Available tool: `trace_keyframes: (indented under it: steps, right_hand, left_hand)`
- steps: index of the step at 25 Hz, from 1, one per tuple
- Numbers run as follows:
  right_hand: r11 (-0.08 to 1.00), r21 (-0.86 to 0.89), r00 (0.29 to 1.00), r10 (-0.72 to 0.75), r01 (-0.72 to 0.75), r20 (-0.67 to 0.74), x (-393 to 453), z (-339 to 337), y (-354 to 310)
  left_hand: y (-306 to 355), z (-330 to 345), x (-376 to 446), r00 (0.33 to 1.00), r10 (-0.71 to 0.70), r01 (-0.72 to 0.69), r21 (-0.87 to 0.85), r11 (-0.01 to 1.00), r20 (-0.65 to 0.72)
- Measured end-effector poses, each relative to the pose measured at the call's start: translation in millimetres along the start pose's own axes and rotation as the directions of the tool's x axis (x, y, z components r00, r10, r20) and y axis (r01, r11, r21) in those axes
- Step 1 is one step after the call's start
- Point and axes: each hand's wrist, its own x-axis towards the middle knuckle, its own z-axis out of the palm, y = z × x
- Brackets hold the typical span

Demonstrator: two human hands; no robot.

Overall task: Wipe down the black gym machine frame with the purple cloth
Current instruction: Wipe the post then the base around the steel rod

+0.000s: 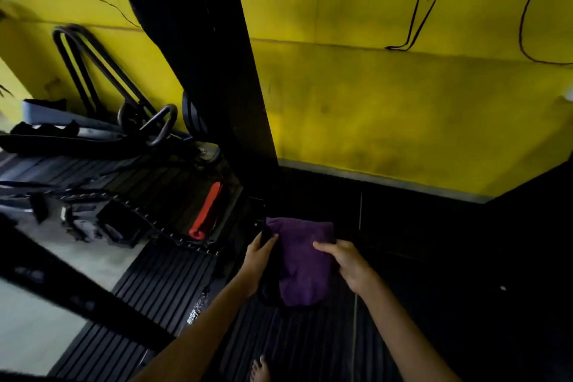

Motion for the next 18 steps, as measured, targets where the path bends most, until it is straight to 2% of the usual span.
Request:
trace_keyframes:
  steps: [5,11,14,18]
  right_hand:
    - [0.988,-0.137,0.989,-0.092,0.075,-0.120,65.7,10.3,-7.2]
    - [0.932,-0.335,0.977,-0.183,0.137,-0.108,148.6,27.9,-15.8]
    - [0.891,-0.422,0.975,-0.212,0.167,-0.061,179.9,31.6,-19.2]
    - [0.832,-0.550,0.997,-0.039,0.069,0.066,231.5,25.2,-33.4]
  left_hand:
    - [-5.9,5.3,63.1,0.999,0.030,-0.029,0.098,0.995,-0.017]
    - [-9.4,-3.8,137.1,0.980,0.039,0.009,0.236,0.972,-0.197]
    - [-23.5,-3.7,160.7,0.959,0.017,0.051,0.234,0.971,-0.282]
    - [-31.5,11.1,187.9,0.895,-0.044,0.107,0.119,0.987,-0.444]
